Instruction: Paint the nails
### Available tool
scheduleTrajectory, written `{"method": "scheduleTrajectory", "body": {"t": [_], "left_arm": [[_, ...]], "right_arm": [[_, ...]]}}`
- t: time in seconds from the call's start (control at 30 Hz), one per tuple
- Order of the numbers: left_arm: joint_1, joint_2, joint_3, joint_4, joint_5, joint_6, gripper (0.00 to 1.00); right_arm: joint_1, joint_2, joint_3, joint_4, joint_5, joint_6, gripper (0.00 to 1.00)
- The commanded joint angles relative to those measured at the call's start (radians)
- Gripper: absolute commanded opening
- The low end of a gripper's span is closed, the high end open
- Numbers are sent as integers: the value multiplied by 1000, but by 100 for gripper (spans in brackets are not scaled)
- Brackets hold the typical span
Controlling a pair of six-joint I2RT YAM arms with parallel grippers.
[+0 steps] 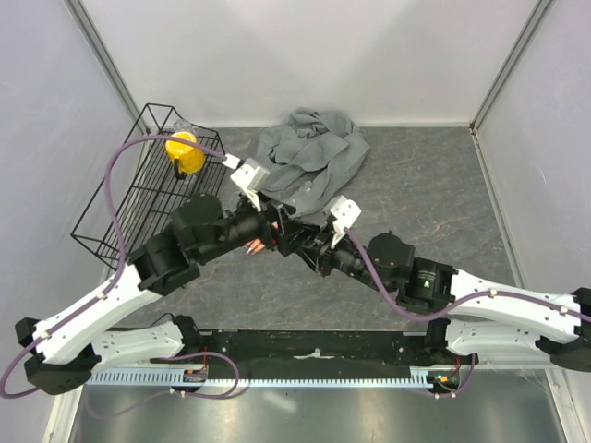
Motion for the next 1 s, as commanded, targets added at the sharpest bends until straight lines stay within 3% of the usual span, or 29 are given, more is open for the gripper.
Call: {"method": "scheduleTrajectory", "body": {"t": [0.0,0.1,0.27,0.43,0.6,0.7,0.8,0.9,0.97], "left_arm": [[8,-114,-20,82,175,0,93],[13,-185,-50,113,250,3,95],[18,-228,-119,242,499,1,95],[18,-176,-122,305,634,-37,94],[24,-114,-121,430,720,-94,92],[25,-75,-103,457,773,-118,86],[28,-55,-92,454,797,-121,75],[31,-44,-87,445,818,-121,58],[34,-35,-86,435,827,-118,54]], "right_arm": [[-23,-96,-49,101,-283,-32,0],[-36,-158,-84,101,-413,-15,0],[-61,-248,-130,135,-588,21,0],[-69,-268,-129,178,-774,70,0],[-70,-247,-118,199,-826,90,0],[-72,-236,-112,202,-828,90,0],[-73,-230,-110,201,-822,84,0],[-79,-228,-112,193,-802,74,0],[-86,-231,-113,187,-786,68,0]]}}
